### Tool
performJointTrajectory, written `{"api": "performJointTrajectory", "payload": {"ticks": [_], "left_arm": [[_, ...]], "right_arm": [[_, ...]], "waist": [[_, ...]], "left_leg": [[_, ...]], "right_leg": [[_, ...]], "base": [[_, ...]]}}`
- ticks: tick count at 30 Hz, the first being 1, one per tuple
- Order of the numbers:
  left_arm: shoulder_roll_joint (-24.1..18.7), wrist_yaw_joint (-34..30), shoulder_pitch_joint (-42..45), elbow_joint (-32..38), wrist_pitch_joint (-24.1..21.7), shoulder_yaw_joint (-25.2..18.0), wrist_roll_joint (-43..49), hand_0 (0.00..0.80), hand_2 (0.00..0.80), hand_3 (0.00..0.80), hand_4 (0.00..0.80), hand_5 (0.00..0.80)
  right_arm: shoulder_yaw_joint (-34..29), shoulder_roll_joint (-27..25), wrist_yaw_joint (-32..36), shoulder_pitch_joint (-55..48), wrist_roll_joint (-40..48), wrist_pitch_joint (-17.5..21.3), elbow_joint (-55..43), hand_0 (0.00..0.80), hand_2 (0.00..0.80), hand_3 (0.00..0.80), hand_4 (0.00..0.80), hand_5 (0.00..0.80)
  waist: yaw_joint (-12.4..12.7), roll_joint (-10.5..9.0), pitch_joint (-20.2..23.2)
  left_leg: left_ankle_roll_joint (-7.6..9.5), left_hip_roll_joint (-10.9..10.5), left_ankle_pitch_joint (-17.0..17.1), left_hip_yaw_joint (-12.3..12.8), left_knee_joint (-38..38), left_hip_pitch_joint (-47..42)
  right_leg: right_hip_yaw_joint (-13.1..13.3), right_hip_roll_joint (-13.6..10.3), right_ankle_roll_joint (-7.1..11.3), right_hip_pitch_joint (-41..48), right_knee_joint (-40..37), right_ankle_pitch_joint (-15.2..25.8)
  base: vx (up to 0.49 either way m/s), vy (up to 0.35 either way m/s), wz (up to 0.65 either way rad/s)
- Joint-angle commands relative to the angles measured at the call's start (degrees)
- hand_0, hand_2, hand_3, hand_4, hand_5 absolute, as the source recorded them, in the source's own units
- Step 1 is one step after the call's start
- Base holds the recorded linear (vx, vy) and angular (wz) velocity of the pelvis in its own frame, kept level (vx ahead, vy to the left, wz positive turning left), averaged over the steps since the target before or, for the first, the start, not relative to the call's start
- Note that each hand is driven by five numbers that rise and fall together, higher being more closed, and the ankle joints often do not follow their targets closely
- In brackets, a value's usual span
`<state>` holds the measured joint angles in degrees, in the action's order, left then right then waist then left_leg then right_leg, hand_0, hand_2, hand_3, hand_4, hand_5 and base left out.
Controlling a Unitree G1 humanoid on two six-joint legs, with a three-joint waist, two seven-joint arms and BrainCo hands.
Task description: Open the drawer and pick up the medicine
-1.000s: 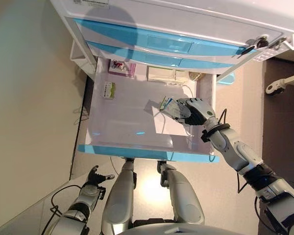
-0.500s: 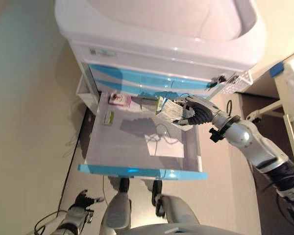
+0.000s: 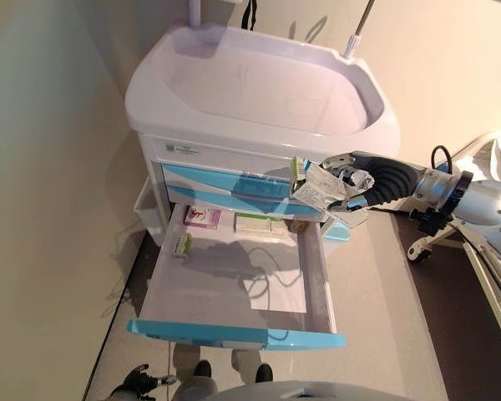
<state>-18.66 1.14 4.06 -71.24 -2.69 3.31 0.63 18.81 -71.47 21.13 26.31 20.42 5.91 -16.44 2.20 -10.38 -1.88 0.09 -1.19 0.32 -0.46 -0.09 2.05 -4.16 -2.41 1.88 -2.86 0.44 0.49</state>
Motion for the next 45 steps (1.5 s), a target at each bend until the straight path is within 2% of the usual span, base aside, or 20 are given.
{"api": "performJointTrajectory", "payload": {"ticks": [1, 3, 10, 11, 16, 22, 26, 28, 34, 35, 39, 45], "left_arm": [[-1.0, -0.4, 0.3, -3.0, -0.9, -0.1, 1.7, 0.000, 0.000, 0.000, 0.000, 0.000], [-0.6, -0.4, 0.8, -3.0, -0.9, 0.3, 1.4, 0.000, 0.000, 0.000, 0.000, 0.000], [-1.0, 0.5, 1.6, -3.3, -0.3, 3.5, -1.2, 0.000, 0.000, 0.000, 0.000, 0.000], [-1.1, 0.7, 1.5, -3.4, -0.3, 3.6, -1.5, 0.000, 0.000, 0.000, 0.000, 0.000], [-1.9, 1.6, 1.2, -4.6, 0.2, 4.7, -3.1, 0.000, 0.000, 0.000, 0.000, 0.000], [-3.6, 1.9, -0.1, -6.0, 0.5, 5.9, -4.7, 0.000, 0.000, 0.000, 0.000, 0.000], [-4.6, 2.4, -1.2, -5.9, 0.6, 7.0, -4.5, 0.000, 0.000, 0.000, 0.000, 0.000], [-5.0, 2.5, -1.6, -5.6, 0.6, 7.5, -4.0, 0.000, 0.000, 0.000, 0.000, 0.000], [-5.6, 2.6, -3.0, -4.1, 0.4, 9.2, -3.6, 0.000, 0.000, 0.000, 0.000, 0.000], [-5.6, 2.6, -3.4, -3.9, 0.4, 9.8, -3.2, 0.000, 0.000, 0.000, 0.000, 0.000], [-5.4, 2.6, -4.0, -3.5, 0.4, 10.7, -2.3, 0.000, 0.000, 0.000, 0.000, 0.000], [-5.0, 2.4, -4.4, -3.1, 0.4, 11.6, -1.5, 0.000, 0.000, 0.000, 0.000, 0.000]], "right_arm": [[-1.4, -0.1, -2.4, 4.6, 2.9, 2.1, 1.5, 0.800, 0.800, 0.800, 0.800, 0.800], [0.3, -1.0, -3.5, 7.6, 2.0, 1.9, 4.2, 0.800, 0.800, 0.800, 0.800, 0.800], [17.1, 1.5, -9.5, 28.9, -5.8, 0.1, 25.2, 0.800, 0.800, 0.800, 0.800, 0.800], [21.1, 2.7, -10.5, 33.8, -7.6, -0.3, 29.2, 0.800, 0.800, 0.800, 0.800, 0.800], [26.7, 11.2, -13.9, 44.3, -13.3, -2.4, 47.6, 0.800, 0.800, 0.800, 0.800, 0.800], [27.3, 23.8, -18.8, 52.9, -21.8, -5.0, 75.0, 0.800, 0.800, 0.800, 0.800, 0.800], [25.5, 29.4, -21.3, 55.2, -25.0, -5.9, 85.8, 0.800, 0.800, 0.800, 0.800, 0.800], [24.4, 30.6, -22.0, 55.0, -25.9, -6.1, 89.6, 0.800, 0.800, 0.800, 0.800, 0.800], [22.8, 32.0, -23.6, 53.8, -28.4, -6.5, 94.0, 0.800, 0.800, 0.800, 0.800, 0.800], [21.4, 32.3, -24.0, 52.4, -28.8, -6.7, 95.1, 0.800, 0.800, 0.800, 0.800, 0.800], [19.7, 32.2, -24.4, 50.3, -29.3, -6.8, 95.8, 0.800, 0.800, 0.800, 0.800, 0.800], [18.4, 31.1, -24.8, 48.3, -30.1, -7.0, 96.6, 0.800, 0.800, 0.800, 0.800, 0.800]], "waist": [[1.0, -0.61, 2.0], [1.0, -0.78, 2.6], [2.0, -1.92, 3.6], [2.0, -1.89, 3.5], [3.1, -2.74, 3.4], [5.2, -3.83, 2.6], [6.8, -4.17, 1.7], [7.7, -4.27, 1.4], [9.8, -4.17, 0.5], [10.6, -4.11, 0.3], [11.7, -3.65, -0.1], [12.4, -2.91, -0.3]], "left_leg": [[0.23, -1.2, 0.3, 1.1, -1.3, 0.3], [0.26, -1.2, 0.1, 1.2, -1.4, -0.2], [0.17, -1.1, 0.0, 0.7, -2.3, -1.3], [0.15, -1.1, 0.1, 0.6, -2.4, -1.3], [0.17, -1.1, 0.7, -0.1, -2.9, -0.8], [0.40, -1.4, 1.7, -2.2, -3.3, 0.8], [0.57, -2.0, 2.4, -4.8, -3.4, 2.1], [0.62, -2.4, 2.6, -6.0, -3.3, 2.7], [0.58, -3.5, 3.1, -8.8, -2.9, 4.0], [0.54, -3.9, 3.3, -10.0, -2.9, 4.4], [0.36, -4.6, 3.6, -12.0, -2.7, 5.3], [0.14, -5.2, 3.9, -13.5, -2.6, 6.0]], "right_leg": [[-1.2, 0.2, 3.22, -0.5, 3.7, -0.3], [-1.2, 0.3, 3.21, 0.0, 3.5, -0.3], [-1.8, 0.3, 3.11, 1.3, 3.2, -0.4], [-1.9, 0.3, 3.10, 1.3, 3.2, -0.4], [-2.6, 0.2, 3.10, 1.1, 2.9, -0.1], [-4.0, -0.1, 3.00, 0.2, 3.1, 0.3], [-5.9, -0.5, 2.98, -0.2, 3.2, 0.1], [-7.1, -0.6, 2.99, -0.2, 3.1, 0.0], [-9.8, -1.1, 3.01, -0.1, 2.9, -0.3], [-11.0, -1.3, 3.04, 0.1, 2.8, -0.4], [-13.0, -1.7, 3.08, 0.2, 2.9, -0.7], [-15.0, -2.0, 3.00, 0.3, 2.7, -1.1]], "base": [[0.072, 0.001, -0.05], [0.067, 0.002, -0.04], [0.043, 0.002, 0.02], [0.016, 0.004, 0.05], [0.001, -0.002, 0.05], [-0.011, -0.011, 0.16], [-0.016, -0.011, 0.30], [0.007, -0.013, 0.41], [0.004, -0.004, 0.40], [0.010, -0.009, 0.38], [0.005, -0.003, 0.34], [0.007, 0.009, 0.26]]}}
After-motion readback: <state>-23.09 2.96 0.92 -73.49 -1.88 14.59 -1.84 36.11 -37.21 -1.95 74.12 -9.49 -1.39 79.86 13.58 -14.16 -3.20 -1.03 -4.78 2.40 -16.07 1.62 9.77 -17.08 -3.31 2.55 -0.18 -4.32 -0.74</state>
